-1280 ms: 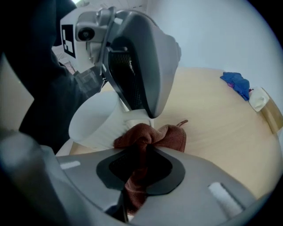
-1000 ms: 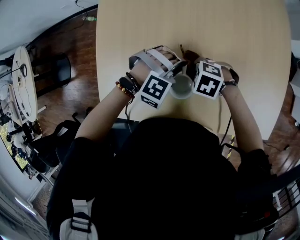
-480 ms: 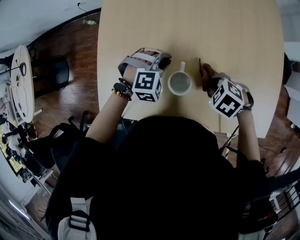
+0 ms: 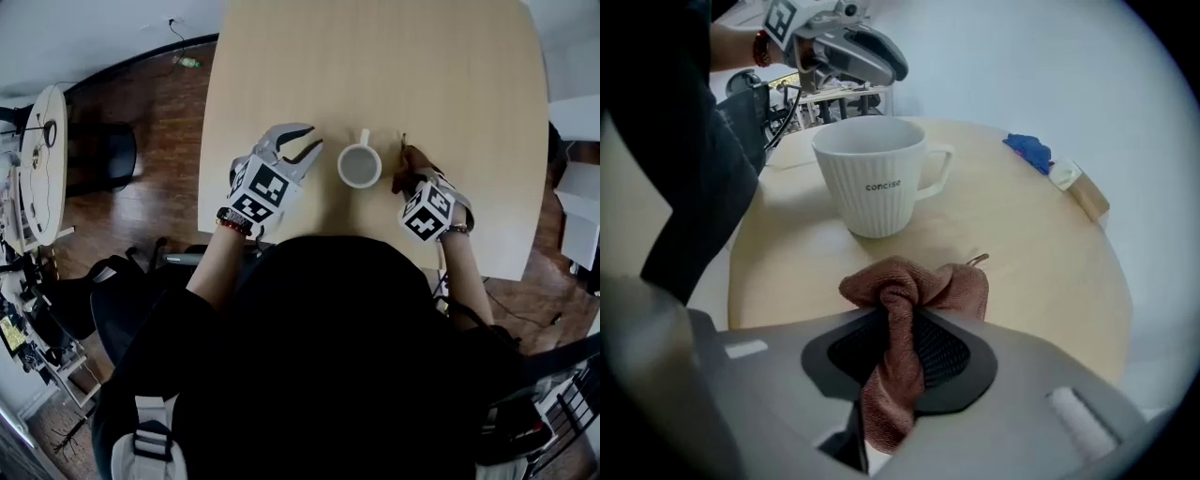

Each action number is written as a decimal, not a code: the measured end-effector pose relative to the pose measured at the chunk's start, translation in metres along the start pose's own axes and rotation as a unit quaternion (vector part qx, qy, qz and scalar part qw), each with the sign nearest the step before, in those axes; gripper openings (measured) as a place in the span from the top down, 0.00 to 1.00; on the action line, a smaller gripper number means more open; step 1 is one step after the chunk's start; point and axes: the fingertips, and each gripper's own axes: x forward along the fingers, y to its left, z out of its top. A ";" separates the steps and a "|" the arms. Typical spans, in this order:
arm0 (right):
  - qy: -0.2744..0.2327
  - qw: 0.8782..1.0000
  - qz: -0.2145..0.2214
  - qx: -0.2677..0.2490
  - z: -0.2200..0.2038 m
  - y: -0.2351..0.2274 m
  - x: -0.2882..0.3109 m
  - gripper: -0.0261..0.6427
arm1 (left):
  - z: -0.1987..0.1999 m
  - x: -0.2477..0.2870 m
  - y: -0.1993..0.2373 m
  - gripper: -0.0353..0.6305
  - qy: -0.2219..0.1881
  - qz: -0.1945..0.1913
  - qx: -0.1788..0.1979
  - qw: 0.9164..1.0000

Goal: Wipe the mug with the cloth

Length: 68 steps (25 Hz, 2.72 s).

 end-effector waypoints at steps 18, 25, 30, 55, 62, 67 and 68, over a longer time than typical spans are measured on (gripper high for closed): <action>-0.445 0.860 -0.072 0.240 0.081 -0.054 -0.242 0.72 | 0.163 -0.130 0.017 0.71 -0.359 0.008 -0.207 0.910; -0.477 0.837 -0.111 0.242 0.081 -0.053 -0.272 0.72 | 0.162 -0.144 0.014 0.70 -0.369 0.012 -0.217 0.904; -0.531 0.807 -0.125 0.226 0.099 -0.045 -0.301 0.72 | 0.153 -0.163 0.013 0.70 -0.354 0.034 -0.189 0.915; -0.495 0.809 -0.195 0.252 0.082 -0.060 -0.295 0.76 | 0.140 -0.150 0.010 0.70 -0.312 0.046 -0.191 0.930; -0.477 0.818 -0.197 0.253 0.079 -0.059 -0.285 0.77 | 0.136 -0.151 0.009 0.70 -0.311 0.043 -0.195 0.929; -0.471 0.823 -0.196 0.250 0.078 -0.058 -0.283 0.77 | 0.134 -0.153 0.009 0.70 -0.312 0.044 -0.199 0.928; -0.470 0.824 -0.195 0.250 0.077 -0.057 -0.283 0.77 | 0.134 -0.153 0.008 0.70 -0.313 0.043 -0.199 0.928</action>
